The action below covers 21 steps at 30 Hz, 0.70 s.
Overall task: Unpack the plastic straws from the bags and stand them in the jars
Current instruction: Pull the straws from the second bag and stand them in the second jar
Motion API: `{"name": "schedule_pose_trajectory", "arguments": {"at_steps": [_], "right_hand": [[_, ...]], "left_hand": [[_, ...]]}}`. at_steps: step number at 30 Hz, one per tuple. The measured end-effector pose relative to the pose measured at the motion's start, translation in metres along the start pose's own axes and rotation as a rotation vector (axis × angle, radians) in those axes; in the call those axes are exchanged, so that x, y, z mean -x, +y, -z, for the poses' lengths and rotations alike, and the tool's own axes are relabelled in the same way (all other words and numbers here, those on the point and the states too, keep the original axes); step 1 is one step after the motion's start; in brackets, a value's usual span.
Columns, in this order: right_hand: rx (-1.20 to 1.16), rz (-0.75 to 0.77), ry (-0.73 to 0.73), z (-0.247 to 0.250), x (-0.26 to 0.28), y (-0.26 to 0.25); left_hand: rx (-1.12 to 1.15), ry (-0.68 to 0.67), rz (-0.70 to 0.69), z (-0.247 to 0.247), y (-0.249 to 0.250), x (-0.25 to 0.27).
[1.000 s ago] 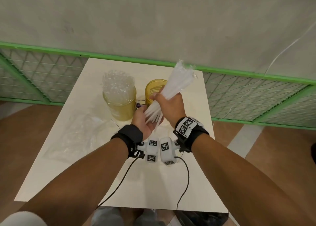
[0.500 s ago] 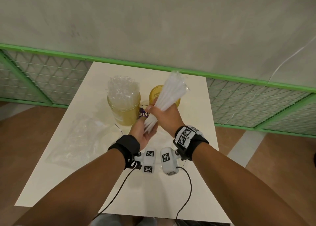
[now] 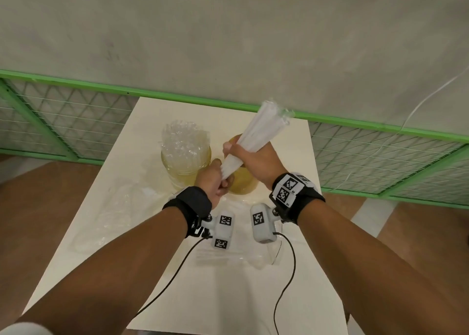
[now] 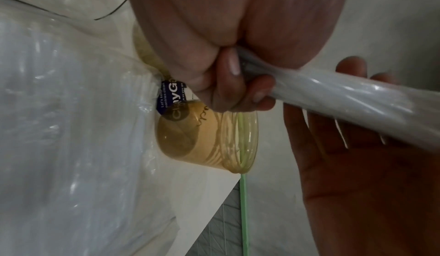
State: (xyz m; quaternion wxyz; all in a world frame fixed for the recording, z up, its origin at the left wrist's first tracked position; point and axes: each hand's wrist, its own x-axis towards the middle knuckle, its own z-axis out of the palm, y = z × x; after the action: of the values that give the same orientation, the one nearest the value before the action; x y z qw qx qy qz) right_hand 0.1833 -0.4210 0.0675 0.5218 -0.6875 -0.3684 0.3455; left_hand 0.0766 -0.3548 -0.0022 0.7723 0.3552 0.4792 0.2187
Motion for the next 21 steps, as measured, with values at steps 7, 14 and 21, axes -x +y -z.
{"name": "schedule_pose_trajectory", "arguments": {"at_steps": [7,14,21], "right_hand": [[-0.068,0.042,0.198,0.031,-0.028,-0.022],[0.157,0.041,0.432,0.054,-0.071,-0.027],[0.560,-0.115,0.195,0.029,-0.080,0.051]], "left_hand": [[-0.020,0.034,-0.025,-0.028,0.022,-0.005],[-0.669,-0.027,-0.192,-0.013,0.004,-0.036],[-1.296,-0.112,-0.436,0.001,-0.011,-0.048]]}}
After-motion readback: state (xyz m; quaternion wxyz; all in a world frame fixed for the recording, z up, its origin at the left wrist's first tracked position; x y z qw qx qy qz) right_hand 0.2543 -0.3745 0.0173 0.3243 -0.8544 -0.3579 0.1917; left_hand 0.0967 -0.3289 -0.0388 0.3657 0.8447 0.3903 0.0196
